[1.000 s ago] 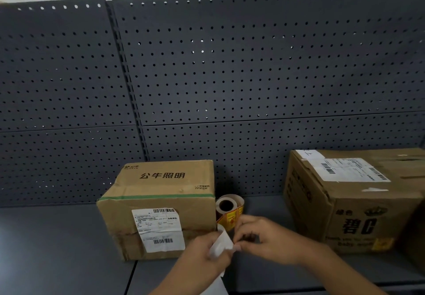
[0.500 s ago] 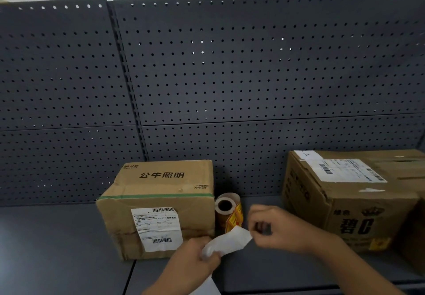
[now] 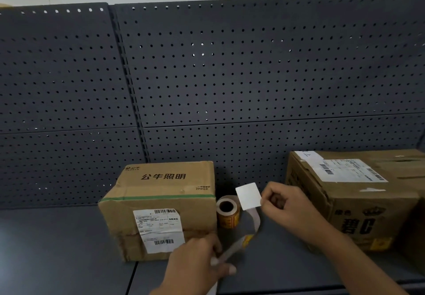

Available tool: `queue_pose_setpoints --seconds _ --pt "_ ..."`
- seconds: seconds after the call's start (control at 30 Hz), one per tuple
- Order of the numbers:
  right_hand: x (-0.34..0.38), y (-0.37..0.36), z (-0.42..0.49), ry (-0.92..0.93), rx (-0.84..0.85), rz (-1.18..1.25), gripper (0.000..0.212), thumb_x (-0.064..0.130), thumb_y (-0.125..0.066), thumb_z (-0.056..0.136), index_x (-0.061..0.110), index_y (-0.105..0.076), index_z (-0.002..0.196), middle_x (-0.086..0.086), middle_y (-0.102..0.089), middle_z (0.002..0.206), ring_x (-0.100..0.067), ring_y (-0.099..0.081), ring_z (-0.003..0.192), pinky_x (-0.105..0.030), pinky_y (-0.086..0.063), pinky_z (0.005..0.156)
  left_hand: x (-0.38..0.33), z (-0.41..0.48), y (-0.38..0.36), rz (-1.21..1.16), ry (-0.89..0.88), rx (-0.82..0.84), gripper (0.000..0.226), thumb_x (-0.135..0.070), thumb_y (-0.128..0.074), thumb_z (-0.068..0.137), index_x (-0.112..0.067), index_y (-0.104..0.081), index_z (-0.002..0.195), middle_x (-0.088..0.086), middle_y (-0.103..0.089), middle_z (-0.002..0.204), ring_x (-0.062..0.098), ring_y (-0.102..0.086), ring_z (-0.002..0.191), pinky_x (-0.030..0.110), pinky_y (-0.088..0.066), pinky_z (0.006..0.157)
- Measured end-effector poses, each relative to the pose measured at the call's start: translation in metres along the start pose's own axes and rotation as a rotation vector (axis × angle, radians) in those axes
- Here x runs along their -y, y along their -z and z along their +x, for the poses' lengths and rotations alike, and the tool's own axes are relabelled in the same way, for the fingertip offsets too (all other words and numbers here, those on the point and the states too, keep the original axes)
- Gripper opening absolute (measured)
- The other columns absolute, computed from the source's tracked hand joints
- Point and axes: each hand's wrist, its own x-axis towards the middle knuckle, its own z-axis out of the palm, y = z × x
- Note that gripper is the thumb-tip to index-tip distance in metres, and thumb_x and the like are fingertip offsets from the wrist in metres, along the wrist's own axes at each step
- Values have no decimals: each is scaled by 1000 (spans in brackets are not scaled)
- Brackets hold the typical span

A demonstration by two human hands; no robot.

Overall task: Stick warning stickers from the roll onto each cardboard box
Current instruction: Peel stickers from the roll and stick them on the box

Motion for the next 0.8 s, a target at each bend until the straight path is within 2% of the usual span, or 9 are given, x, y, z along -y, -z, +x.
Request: queue_pose_setpoints --seconds 0.1,0.2,0.27,0.3,0.37,0.5,0.63,0.7,0.8 --pt "13 -2 -3 44 -33 -37 21 7 -70 91 20 -62 75 3 -60 69 -9 -54 61 -26 -42 56 -9 -6 12 116 -55 -65 49 -65 -71 82 -38 -53 117 -16 -53 125 11 -51 121 29 -42 90" --pt "28 -1 -4 130 -73 -127 22 8 -70 89 21 -59 75 4 -59 72 -14 -56 62 -24 -43 53 -17 -14 25 9 -82 -183 29 -62 -64 89 -39 -53 104 -20 -58 112 3 -58 106 26 -46 81" --pt "37 -2 -2 215 -108 -212 21 14 -68 90 24 -56 76 7 -56 74 -16 -55 62 -25 -44 52 -20 -17 32 -339 -124 -238 16 -51 -66 94 -35 -63 96 -17 -69 94 1 -64 89 29 -54 78" --pt "42 -3 -2 263 -125 -268 19 19 -66 92 25 -54 77 9 -54 76 -15 -54 63 -26 -44 52 -22 -19 35 -564 -145 -223 11 -42 -67 97 -32 -68 93 -11 -72 89 5 -69 83 34 -58 80" --pt "51 -7 -3 358 -156 -388 15 26 -59 94 26 -53 80 13 -49 80 -12 -51 62 -27 -45 52 -29 -23 43 -926 -174 -218 17 -30 -63 102 -25 -73 90 3 -76 89 22 -74 80 40 -61 79" --pt "65 -17 -8 500 -193 -592 12 25 -60 97 19 -60 86 9 -52 88 -7 -48 65 -23 -45 53 -41 -25 59 -1310 -91 -194 41 -44 -57 96 -7 -72 105 17 -76 101 29 -73 82 35 -59 72" --pt "68 -25 -7 597 -216 -687 12 25 -65 96 18 -68 87 5 -62 95 -9 -51 67 -25 -46 58 -43 -26 68 -1342 -1 -91 57 -58 -55 95 -6 -71 112 14 -79 101 31 -76 86 36 -62 75" --pt "65 -27 -7 633 -198 -700 13 26 -66 97 17 -72 90 4 -64 99 -11 -53 70 -29 -48 60 -42 -27 70 -1356 11 -129 53 -52 -59 96 -1 -70 109 15 -79 98 30 -77 84 34 -62 71" --pt "64 -27 -8 665 -164 -687 15 31 -68 97 17 -74 97 4 -66 102 -11 -56 77 -29 -48 64 -36 -28 69 -1356 5 -176 30 -29 -65 99 0 -69 105 18 -79 91 27 -77 76 34 -60 68"
